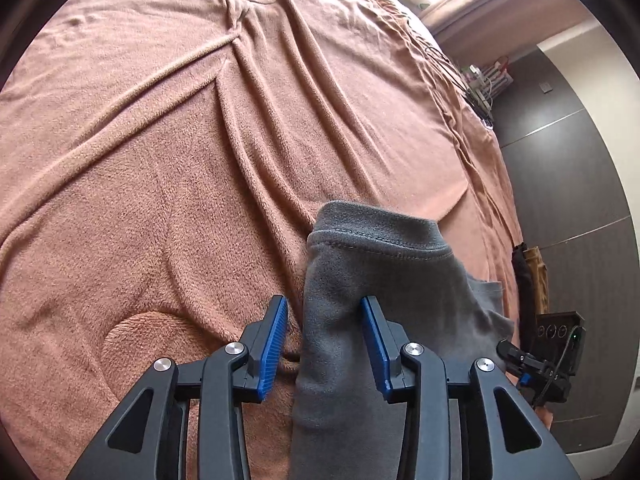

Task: Fold small clothes
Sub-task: 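Grasp the folded grey shirt's end with both tools, then lift the folded shirt with both tools and carry it toward the clothes stack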

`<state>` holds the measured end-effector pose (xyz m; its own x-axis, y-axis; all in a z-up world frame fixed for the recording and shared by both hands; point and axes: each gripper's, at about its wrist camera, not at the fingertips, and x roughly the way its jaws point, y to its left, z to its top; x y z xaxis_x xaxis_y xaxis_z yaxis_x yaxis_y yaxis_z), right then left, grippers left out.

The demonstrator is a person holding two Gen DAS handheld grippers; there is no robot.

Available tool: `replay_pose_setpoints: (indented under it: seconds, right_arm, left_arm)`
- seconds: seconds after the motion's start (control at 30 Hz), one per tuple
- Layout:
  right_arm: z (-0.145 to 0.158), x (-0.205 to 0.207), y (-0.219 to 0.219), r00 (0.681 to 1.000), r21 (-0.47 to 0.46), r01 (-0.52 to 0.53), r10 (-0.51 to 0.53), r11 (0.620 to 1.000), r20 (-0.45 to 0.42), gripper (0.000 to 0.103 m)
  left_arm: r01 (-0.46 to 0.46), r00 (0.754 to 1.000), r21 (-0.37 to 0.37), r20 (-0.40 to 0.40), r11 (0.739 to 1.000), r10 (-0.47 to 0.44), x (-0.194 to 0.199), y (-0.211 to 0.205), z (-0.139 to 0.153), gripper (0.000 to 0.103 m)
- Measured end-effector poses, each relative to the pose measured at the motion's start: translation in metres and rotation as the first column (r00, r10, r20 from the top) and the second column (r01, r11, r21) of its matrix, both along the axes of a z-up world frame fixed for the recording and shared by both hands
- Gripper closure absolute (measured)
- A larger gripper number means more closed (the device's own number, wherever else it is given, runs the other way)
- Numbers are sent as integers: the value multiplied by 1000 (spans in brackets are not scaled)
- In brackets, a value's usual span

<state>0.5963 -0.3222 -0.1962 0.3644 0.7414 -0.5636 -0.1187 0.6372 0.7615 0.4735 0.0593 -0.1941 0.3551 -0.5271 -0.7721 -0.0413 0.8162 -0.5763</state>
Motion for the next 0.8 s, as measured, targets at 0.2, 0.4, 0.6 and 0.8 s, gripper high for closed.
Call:
replay_pose_setpoints:
  seconds: [0.2,0.4,0.6,0.8]
  right_arm:
    - [1,14,9,1000,-8,-25,25,1000,11,53]
    - [9,19,27,999,-137,-21,27,990,41,78]
    - [33,6,34,994,-204,-3,24,979,102,90]
    - [72,-30,42,980,-231,4,42,973,194,92]
  left_arm:
    - [38,999,-38,22,999,-37,14,-8,-9,62]
    - [48,998,-37,40,998,-46,21,-15,-7,86]
    - [63,992,-54,115,997,-57,8,-14,25,96]
    - [72,978,-22,199,997,-66,-17,-24,67,96]
